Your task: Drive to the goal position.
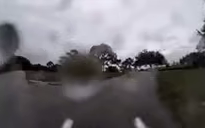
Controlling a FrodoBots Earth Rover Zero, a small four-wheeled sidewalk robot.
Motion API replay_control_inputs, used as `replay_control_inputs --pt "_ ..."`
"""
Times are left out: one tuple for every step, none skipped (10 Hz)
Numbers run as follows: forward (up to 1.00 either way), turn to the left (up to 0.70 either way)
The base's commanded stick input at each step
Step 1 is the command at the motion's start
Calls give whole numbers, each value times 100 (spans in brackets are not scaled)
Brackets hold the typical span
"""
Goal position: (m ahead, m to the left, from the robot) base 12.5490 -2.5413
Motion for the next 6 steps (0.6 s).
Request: replay_control_inputs --pt "100 0" --pt "100 0" --pt "100 0" --pt "100 0" --pt "100 0" --pt "100 0"
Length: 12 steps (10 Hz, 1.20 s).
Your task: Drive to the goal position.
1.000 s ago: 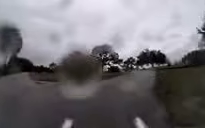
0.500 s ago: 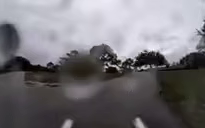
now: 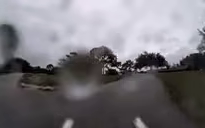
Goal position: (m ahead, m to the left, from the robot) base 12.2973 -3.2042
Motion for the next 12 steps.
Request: replay_control_inputs --pt "100 0" --pt "100 -35" --pt "100 -40" --pt "100 -40" --pt "100 -40" --pt "100 -40" --pt "100 -40" --pt "100 -40" --pt "100 -40" --pt "100 -40" --pt "100 -40" --pt "100 -40"
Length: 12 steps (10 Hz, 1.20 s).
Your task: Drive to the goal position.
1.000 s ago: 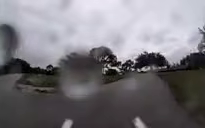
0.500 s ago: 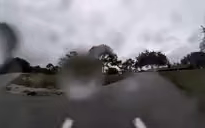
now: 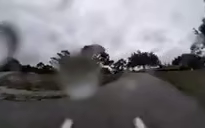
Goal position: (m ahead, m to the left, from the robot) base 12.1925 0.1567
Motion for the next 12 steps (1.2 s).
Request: replay_control_inputs --pt "100 -40" --pt "100 -40" --pt "100 -40" --pt "100 -40" --pt "100 -40" --pt "100 -37" --pt "100 -23" --pt "100 -10" --pt "100 0" --pt "100 0" --pt "100 0" --pt "100 0"
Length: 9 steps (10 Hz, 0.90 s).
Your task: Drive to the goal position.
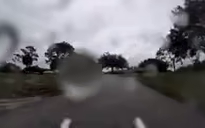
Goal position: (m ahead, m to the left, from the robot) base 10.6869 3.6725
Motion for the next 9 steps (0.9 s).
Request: replay_control_inputs --pt "100 0" --pt "100 0" --pt "100 0" --pt "100 0" --pt "100 0" --pt "100 0" --pt "100 0" --pt "100 0" --pt "100 -2"
